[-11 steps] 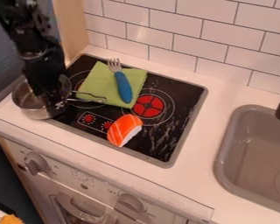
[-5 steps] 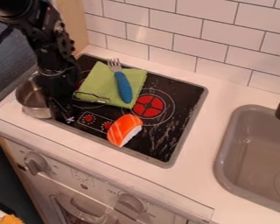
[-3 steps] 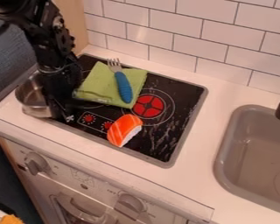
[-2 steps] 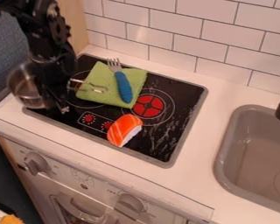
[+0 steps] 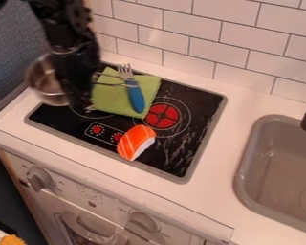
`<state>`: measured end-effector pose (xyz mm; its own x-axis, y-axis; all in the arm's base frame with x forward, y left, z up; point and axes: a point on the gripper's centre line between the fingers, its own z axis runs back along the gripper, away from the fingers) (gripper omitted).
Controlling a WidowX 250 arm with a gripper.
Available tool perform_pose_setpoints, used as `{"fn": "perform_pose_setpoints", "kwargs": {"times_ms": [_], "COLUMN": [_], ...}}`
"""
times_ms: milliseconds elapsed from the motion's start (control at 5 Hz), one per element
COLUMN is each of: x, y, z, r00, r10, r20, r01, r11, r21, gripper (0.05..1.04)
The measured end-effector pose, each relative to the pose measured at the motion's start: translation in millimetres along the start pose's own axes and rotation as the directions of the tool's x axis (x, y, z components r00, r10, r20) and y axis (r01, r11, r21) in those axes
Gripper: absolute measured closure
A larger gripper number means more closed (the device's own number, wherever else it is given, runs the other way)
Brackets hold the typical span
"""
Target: Move the silver pot to the top right of the burner
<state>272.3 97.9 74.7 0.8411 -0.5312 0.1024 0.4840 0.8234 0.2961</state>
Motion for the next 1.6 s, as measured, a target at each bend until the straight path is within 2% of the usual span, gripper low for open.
{"fn": "perform_pose_setpoints", "kwargs": {"times_ms": [200,600,800,1200,1600], "x": [38,111,135,160,174], "y": [-12,-55,-74,-102,-106], "z": [10,10,-3,-34,-48], "r00": [0.995,0.961,0.944,0.920,0.917], "r10": [-0.080,-0.228,-0.293,-0.369,-0.374], "r20": [0.066,0.155,0.154,0.134,0.142], "r01": [0.079,0.234,0.302,0.380,0.387], "r11": [0.997,0.972,0.953,0.922,0.918], "r21": [0.008,-0.019,-0.037,-0.071,-0.082], "gripper": [1.005,1.005,1.005,1.005,0.968]}}
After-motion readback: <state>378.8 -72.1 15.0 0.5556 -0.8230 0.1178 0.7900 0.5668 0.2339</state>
